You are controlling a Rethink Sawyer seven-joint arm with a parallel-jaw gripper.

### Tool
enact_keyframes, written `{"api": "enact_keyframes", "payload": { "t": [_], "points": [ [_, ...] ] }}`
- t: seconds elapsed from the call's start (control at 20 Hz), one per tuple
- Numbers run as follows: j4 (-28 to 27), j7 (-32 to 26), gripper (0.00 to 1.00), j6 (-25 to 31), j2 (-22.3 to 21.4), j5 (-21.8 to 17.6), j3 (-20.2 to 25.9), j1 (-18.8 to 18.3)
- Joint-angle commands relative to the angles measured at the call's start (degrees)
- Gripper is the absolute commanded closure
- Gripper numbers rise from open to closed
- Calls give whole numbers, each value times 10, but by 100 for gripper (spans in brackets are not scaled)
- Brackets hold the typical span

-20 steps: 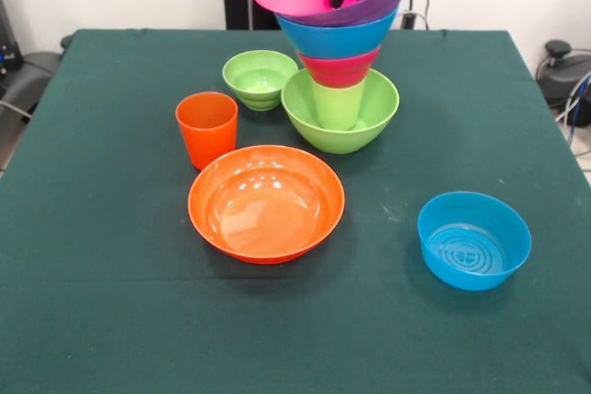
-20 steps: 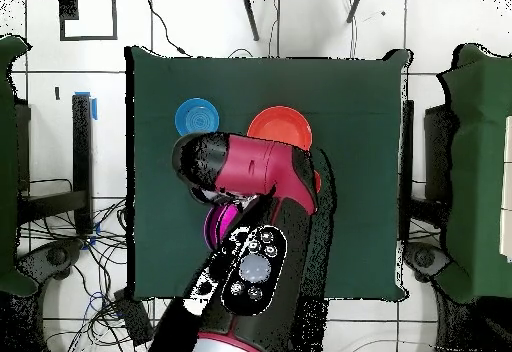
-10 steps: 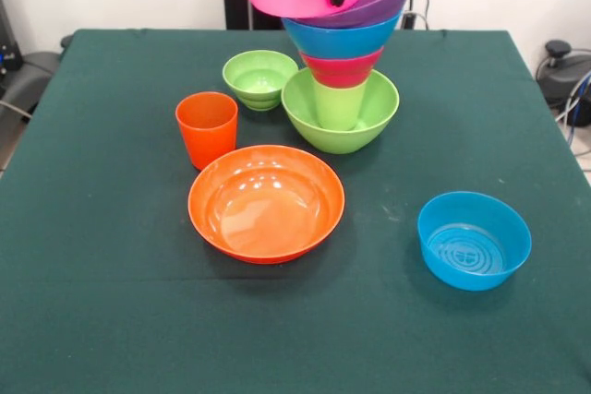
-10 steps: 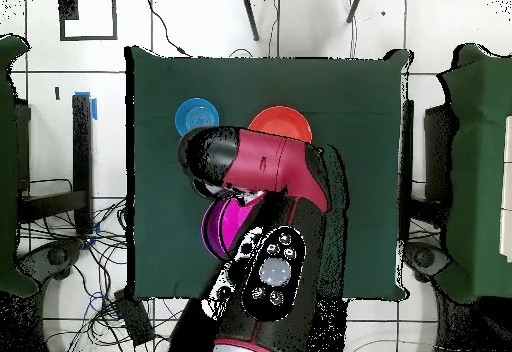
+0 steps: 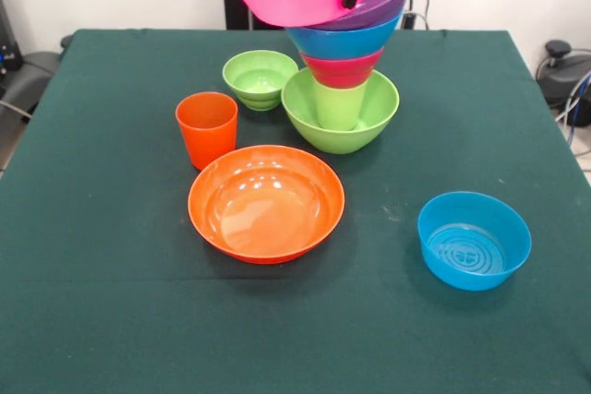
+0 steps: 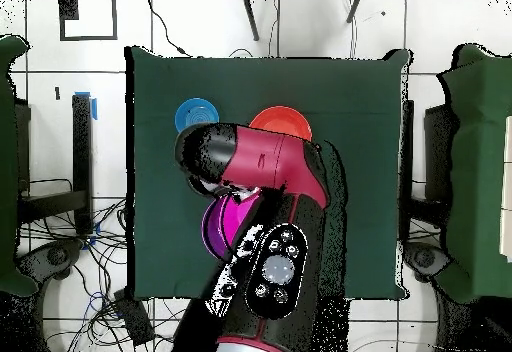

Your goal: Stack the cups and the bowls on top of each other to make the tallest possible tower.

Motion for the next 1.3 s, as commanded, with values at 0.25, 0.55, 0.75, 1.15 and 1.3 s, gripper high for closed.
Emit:
{"api": "enact_keyframes", "payload": {
  "t": [0.25, 0.55, 0.75, 1.15, 1.3],
  "points": [
    [-32, 3, 100, 80, 14, -9, 62, 1],
    [-38, 7, 100, 101, 15, -16, 55, 5],
    [-42, 7, 100, 113, 15, -21, 51, 6],
    [-30, 16, 100, 95, 12, -8, 57, 9],
    [-26, 20, 100, 90, 12, -3, 60, 11]
  ]
}}
